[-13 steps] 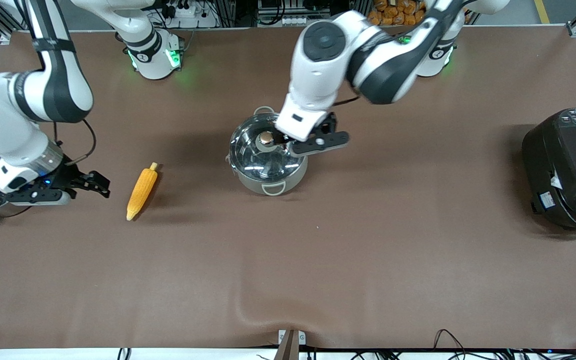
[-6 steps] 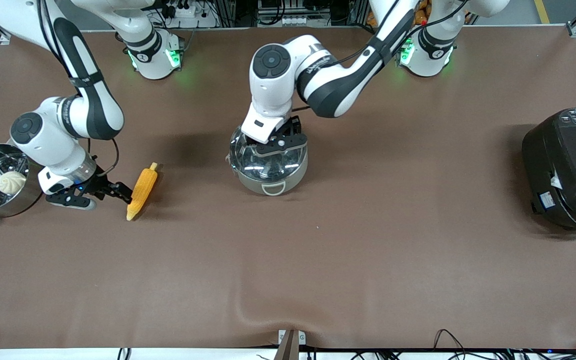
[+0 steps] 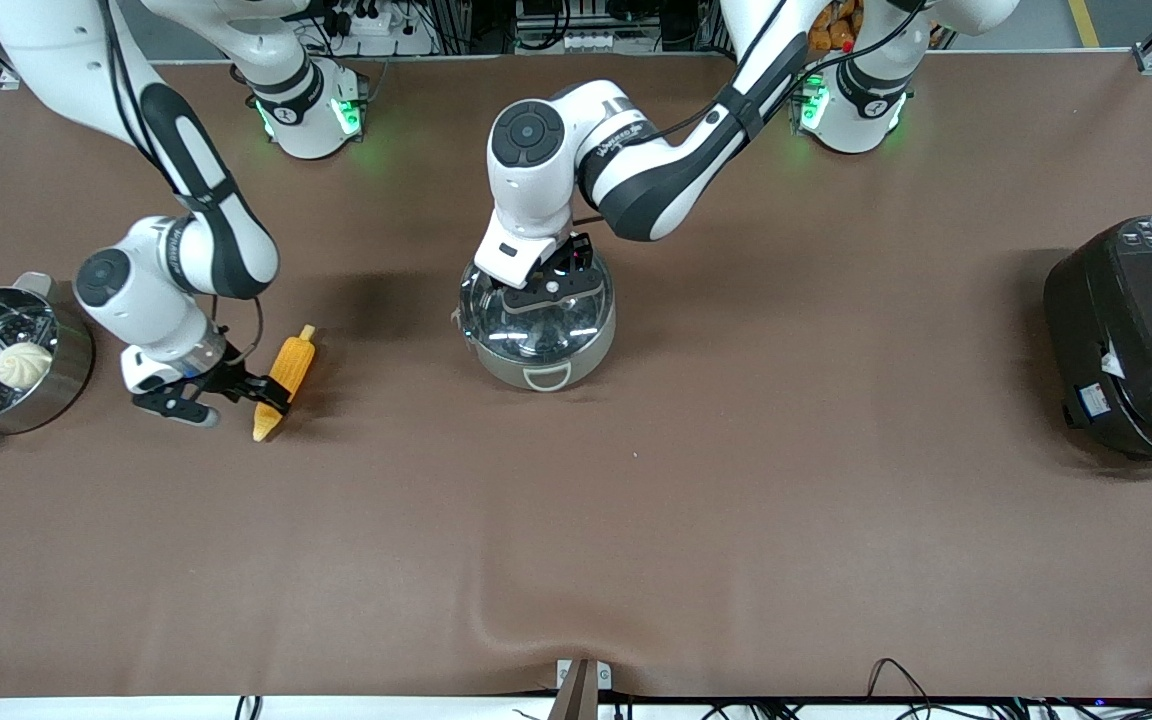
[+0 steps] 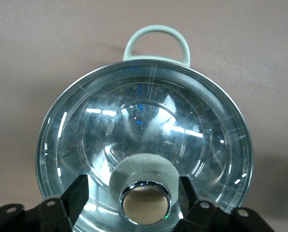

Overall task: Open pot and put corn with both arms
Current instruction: 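Grasp the lid knob with the left gripper while the right gripper grasps the corn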

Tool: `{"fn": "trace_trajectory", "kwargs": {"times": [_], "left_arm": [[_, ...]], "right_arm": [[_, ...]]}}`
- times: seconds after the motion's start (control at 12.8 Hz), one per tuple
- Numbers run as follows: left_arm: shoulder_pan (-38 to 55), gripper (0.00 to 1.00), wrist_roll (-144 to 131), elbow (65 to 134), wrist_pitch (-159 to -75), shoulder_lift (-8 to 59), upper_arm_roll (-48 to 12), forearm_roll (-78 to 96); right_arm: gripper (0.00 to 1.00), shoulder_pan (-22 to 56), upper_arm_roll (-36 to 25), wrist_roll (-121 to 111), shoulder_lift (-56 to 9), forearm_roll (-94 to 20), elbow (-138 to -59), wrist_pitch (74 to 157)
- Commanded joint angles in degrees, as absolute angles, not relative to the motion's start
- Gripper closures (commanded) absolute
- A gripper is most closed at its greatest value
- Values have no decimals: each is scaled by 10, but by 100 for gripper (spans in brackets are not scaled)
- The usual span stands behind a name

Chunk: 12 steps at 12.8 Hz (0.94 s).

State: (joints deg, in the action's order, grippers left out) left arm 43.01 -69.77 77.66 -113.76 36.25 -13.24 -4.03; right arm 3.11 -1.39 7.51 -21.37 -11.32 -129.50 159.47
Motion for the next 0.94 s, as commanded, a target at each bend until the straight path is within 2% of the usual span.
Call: {"fn": "trace_trajectory", "kwargs": {"times": [0.0, 0.23, 0.39, 0.47, 0.55, 0.62, 0.7, 0.86], "left_arm": [[441, 28, -710, 759, -1136, 375, -128, -54], [442, 28, -710, 758, -1136, 381, -128, -54], [449, 28, -711, 758, -1136, 382, -128, -54], [449, 31, -710, 758, -1136, 382, -128, -54], [449, 40, -709, 758, -1136, 382, -128, -54], [449, 42, -709, 758, -1136, 385, -128, -54], [449, 44, -710, 758, -1136, 386, -128, -54], [449, 67, -709, 758, -1136, 386, -128, -54]], "right_arm": [[0, 36, -13, 81, -225, -129, -1303, 1603], [1, 33, -14, 72, -226, -128, -1313, 1602], [10, 33, -13, 72, -228, -128, -1317, 1602], [17, 33, -13, 72, -228, -128, -1317, 1601], [25, 33, -13, 72, -228, -129, -1321, 1601], [30, 33, -13, 72, -228, -129, -1321, 1601], [40, 34, -13, 72, -229, -129, -1321, 1600], [53, 34, -13, 78, -228, -129, -1321, 1598]]}}
